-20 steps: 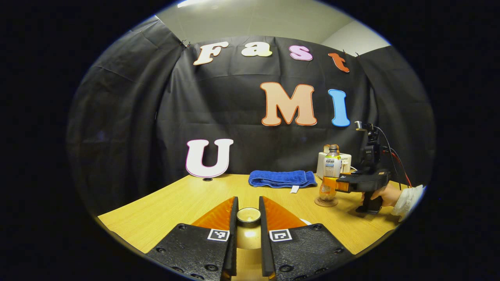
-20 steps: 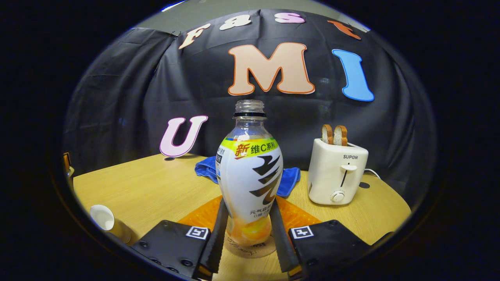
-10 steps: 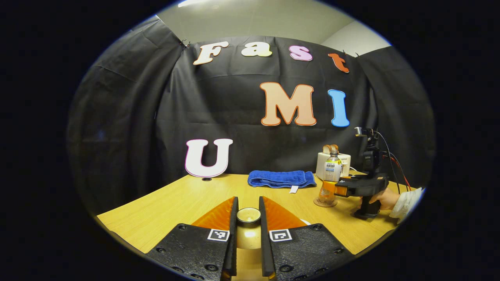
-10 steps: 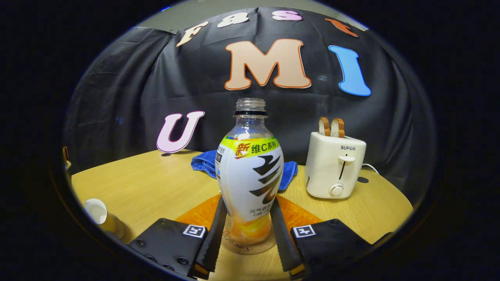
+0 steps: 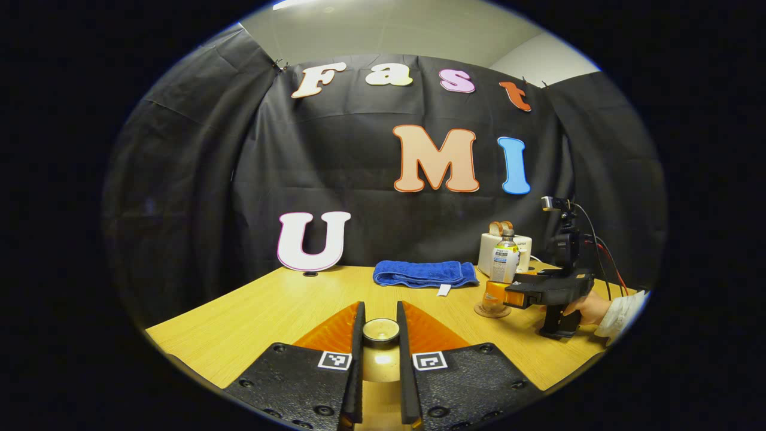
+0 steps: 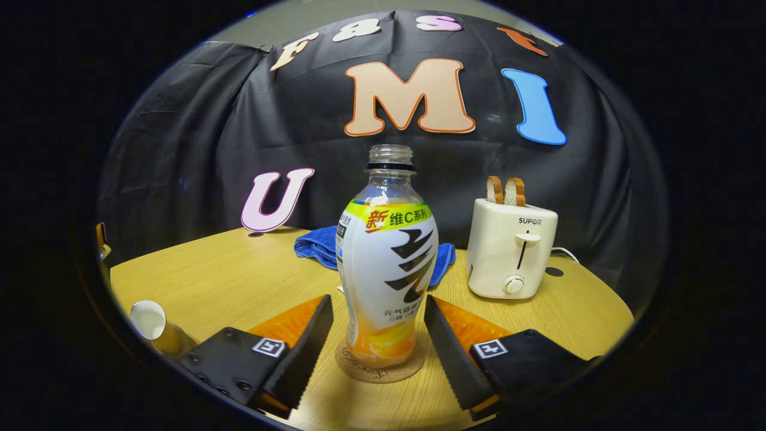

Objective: Open the teacup lid with one hand, grasp the water bottle and pour water into the teacup with the other hand; after pouring, place the water bottle on the coaster and then close the teacup lid.

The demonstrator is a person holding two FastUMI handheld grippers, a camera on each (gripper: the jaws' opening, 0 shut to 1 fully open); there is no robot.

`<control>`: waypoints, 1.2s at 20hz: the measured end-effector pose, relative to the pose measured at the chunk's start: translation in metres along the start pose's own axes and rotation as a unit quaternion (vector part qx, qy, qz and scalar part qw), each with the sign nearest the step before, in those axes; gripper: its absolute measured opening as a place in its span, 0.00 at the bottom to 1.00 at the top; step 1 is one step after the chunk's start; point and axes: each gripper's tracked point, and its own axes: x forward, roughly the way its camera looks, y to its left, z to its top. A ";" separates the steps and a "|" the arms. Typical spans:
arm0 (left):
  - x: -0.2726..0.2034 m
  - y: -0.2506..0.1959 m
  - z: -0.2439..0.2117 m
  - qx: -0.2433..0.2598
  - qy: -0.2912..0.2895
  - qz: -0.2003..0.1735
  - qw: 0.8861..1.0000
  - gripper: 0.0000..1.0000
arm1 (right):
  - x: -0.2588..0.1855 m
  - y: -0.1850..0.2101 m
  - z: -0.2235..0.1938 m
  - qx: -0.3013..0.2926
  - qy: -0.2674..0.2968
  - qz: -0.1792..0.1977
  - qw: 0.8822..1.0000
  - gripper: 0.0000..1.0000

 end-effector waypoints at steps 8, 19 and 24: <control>0.017 -0.029 -0.019 -0.018 0.021 -0.042 0.999 0.22 | -0.031 -0.016 0.005 0.012 -0.027 -0.017 0.999 1.00; 0.044 -0.060 -0.055 -0.008 0.056 -0.078 0.995 0.23 | -0.089 -0.021 0.042 0.001 -0.086 -0.026 0.996 0.95; 0.048 -0.070 -0.065 0.006 0.062 -0.084 0.995 0.23 | -0.099 -0.019 0.042 0.000 -0.089 -0.025 0.996 0.95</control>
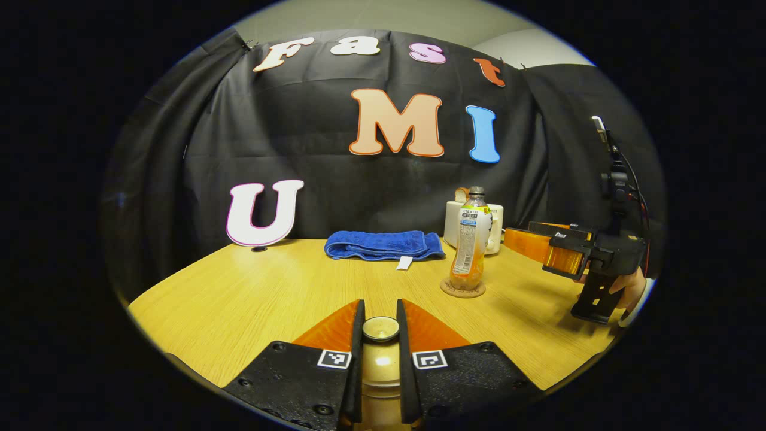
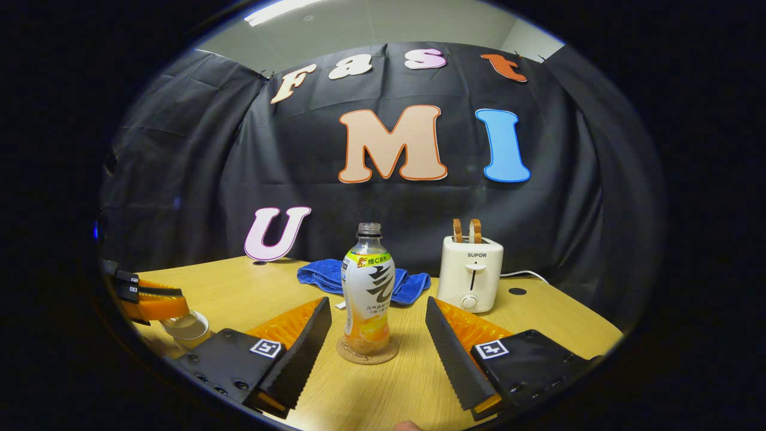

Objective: Open the teacup lid with one hand, grasp the water bottle and pour water into the teacup with the other hand; after pouring, place the water bottle on the coaster and then close the teacup lid.

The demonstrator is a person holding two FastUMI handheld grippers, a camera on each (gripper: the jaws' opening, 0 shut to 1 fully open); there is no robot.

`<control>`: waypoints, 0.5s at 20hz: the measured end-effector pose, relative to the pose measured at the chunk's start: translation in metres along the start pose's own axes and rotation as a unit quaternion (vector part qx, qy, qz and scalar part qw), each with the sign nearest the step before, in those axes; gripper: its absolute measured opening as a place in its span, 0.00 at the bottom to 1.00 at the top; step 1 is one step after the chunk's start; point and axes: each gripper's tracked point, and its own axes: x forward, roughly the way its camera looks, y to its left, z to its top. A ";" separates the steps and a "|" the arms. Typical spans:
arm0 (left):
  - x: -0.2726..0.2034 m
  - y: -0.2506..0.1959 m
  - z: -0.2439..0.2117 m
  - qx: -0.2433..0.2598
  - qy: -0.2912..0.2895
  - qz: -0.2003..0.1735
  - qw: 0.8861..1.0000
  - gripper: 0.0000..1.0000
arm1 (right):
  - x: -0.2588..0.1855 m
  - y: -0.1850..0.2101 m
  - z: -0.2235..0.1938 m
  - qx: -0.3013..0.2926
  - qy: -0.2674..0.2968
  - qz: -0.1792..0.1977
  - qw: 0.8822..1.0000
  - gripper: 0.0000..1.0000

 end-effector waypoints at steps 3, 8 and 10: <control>0.003 0.000 -0.004 0.013 0.002 0.004 1.000 0.22 | -0.003 0.000 -0.002 -0.003 0.002 0.001 1.000 1.00; 0.007 -0.002 -0.011 0.015 0.008 0.005 1.000 0.23 | -0.008 0.000 -0.004 0.004 0.005 0.003 1.000 0.95; 0.008 -0.001 -0.011 0.019 0.007 0.008 1.000 0.23 | -0.010 0.000 -0.003 0.007 0.003 0.002 1.000 0.95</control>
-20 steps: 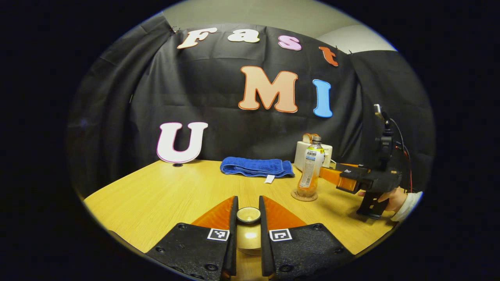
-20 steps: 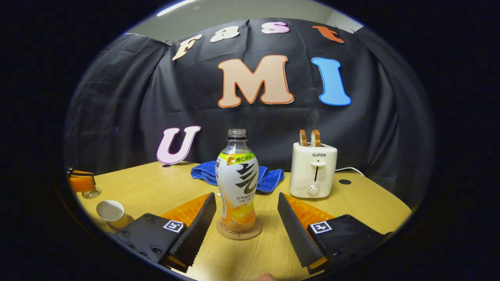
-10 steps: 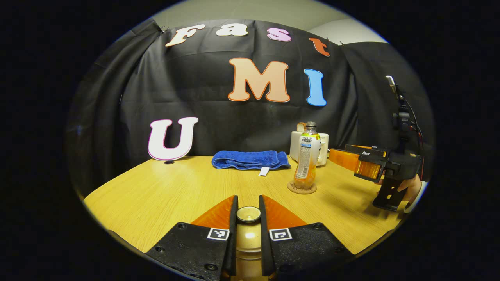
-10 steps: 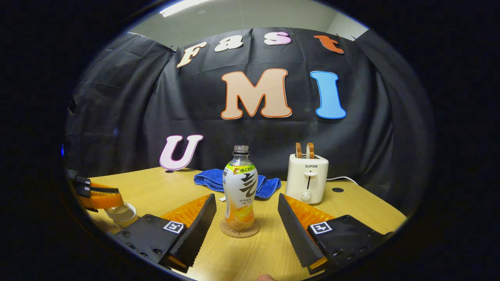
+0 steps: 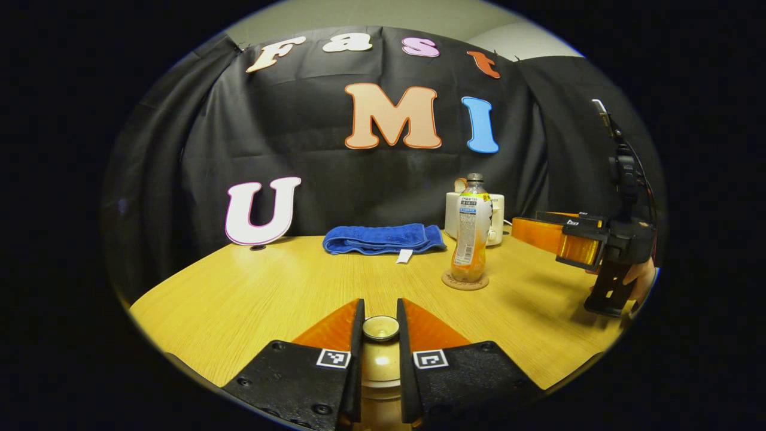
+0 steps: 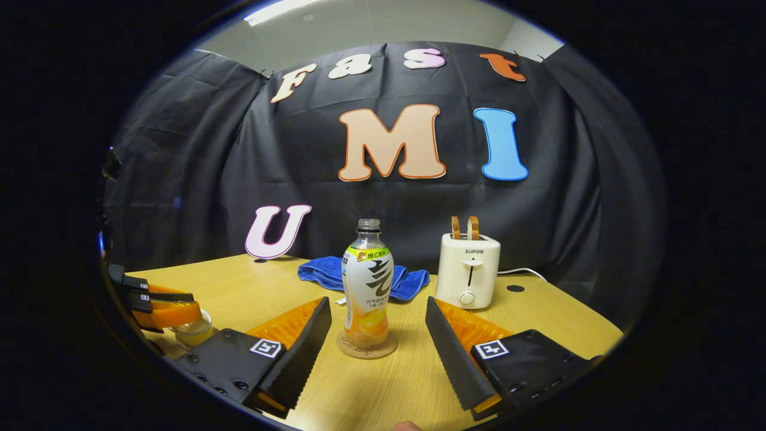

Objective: Open the teacup lid with one hand, grasp the water bottle and pour water into the teacup with the other hand; after pouring, place the water bottle on the coaster and then close the teacup lid.

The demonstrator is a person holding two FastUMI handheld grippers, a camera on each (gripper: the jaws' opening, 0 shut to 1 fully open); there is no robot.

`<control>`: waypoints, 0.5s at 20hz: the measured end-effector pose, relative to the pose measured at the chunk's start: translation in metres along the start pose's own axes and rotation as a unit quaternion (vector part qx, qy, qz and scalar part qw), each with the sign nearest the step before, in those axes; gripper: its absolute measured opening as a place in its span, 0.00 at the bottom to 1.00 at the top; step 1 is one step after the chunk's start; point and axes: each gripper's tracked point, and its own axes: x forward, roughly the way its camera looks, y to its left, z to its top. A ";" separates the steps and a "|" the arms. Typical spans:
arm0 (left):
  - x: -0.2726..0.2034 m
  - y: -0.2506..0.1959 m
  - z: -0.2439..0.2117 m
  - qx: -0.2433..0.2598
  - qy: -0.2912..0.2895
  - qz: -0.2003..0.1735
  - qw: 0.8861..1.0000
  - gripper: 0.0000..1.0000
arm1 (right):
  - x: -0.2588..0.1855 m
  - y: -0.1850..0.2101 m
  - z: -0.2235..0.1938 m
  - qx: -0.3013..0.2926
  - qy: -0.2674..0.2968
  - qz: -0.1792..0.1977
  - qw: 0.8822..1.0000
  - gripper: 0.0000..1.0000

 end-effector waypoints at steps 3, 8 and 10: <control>0.001 -0.001 -0.001 0.002 -0.001 0.002 1.000 0.24 | -0.003 0.000 -0.001 -0.001 0.000 0.000 1.000 0.95; 0.000 0.002 0.002 0.001 -0.011 0.012 1.000 0.46 | -0.012 0.004 -0.003 0.012 0.004 0.003 1.000 0.95; -0.004 0.006 0.005 0.003 -0.022 0.027 0.999 0.73 | -0.019 0.007 -0.002 0.019 0.002 0.003 1.000 1.00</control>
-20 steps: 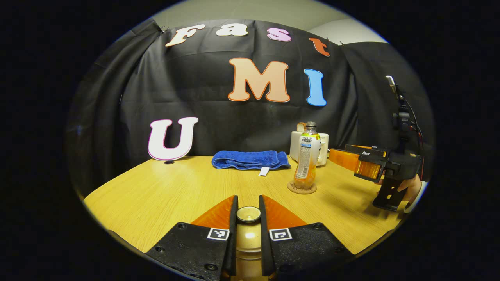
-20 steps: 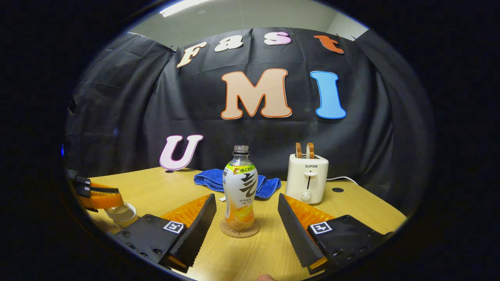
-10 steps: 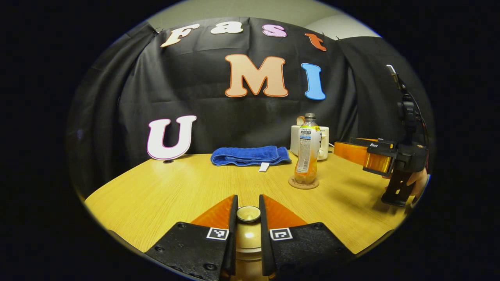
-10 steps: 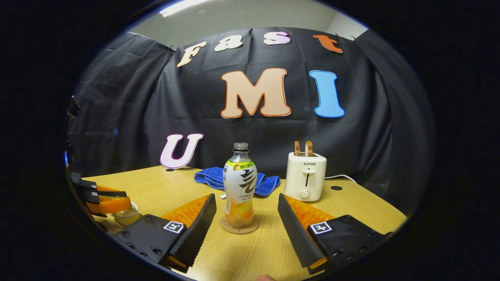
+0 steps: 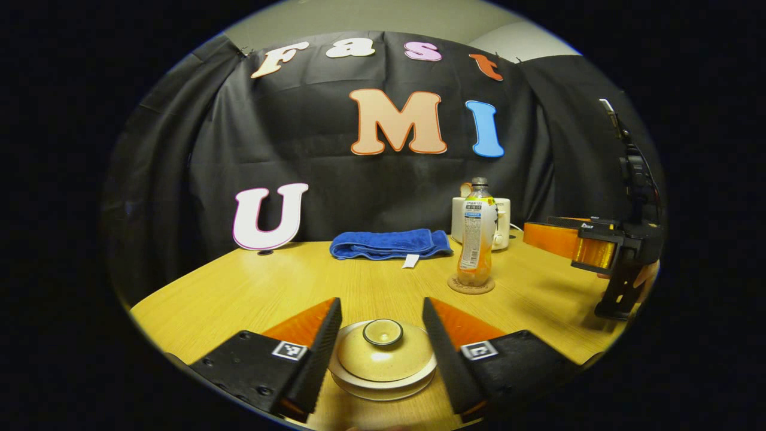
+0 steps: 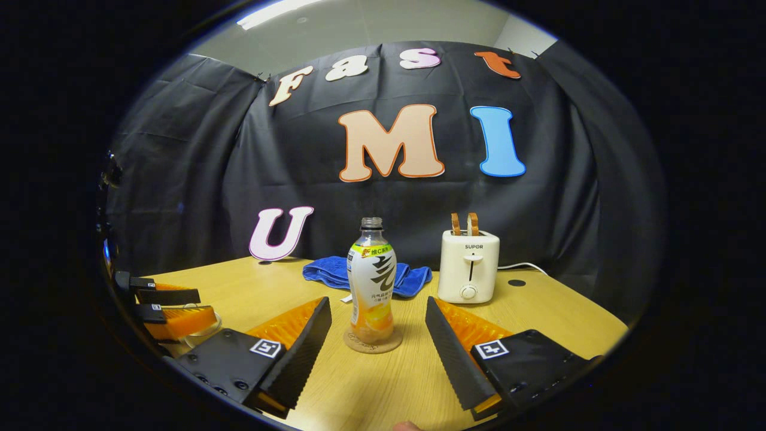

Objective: Open the teacup lid with one hand, grasp the water bottle and pour water into the teacup with the other hand; after pouring, place the water bottle on the coaster and then close the teacup lid.

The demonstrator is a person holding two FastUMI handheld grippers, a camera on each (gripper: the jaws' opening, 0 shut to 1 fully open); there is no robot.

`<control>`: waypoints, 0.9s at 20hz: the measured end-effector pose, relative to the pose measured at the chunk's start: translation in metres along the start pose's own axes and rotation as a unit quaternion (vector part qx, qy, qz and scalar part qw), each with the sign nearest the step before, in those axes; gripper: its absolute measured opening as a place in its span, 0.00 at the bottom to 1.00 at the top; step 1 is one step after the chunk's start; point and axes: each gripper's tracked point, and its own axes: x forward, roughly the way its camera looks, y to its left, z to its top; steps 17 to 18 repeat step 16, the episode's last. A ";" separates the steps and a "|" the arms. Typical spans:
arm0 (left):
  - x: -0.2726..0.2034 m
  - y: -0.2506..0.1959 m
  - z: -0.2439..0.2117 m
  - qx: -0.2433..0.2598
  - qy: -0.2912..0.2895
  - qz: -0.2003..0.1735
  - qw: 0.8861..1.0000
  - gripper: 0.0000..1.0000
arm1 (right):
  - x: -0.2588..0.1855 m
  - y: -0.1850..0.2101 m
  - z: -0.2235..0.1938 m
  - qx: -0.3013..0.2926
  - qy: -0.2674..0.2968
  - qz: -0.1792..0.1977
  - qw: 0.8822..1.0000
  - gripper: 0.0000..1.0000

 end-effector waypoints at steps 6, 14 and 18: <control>-0.018 0.002 0.024 0.004 -0.054 0.036 0.998 0.97 | -0.032 0.004 -0.006 0.001 -0.005 -0.019 1.000 1.00; -0.031 -0.020 0.020 -0.002 -0.058 0.023 0.998 0.97 | -0.076 0.000 -0.012 0.013 -0.020 -0.060 0.998 1.00; -0.033 -0.023 0.019 -0.001 -0.056 0.023 0.998 0.97 | -0.082 0.001 -0.017 0.019 -0.017 -0.060 0.998 1.00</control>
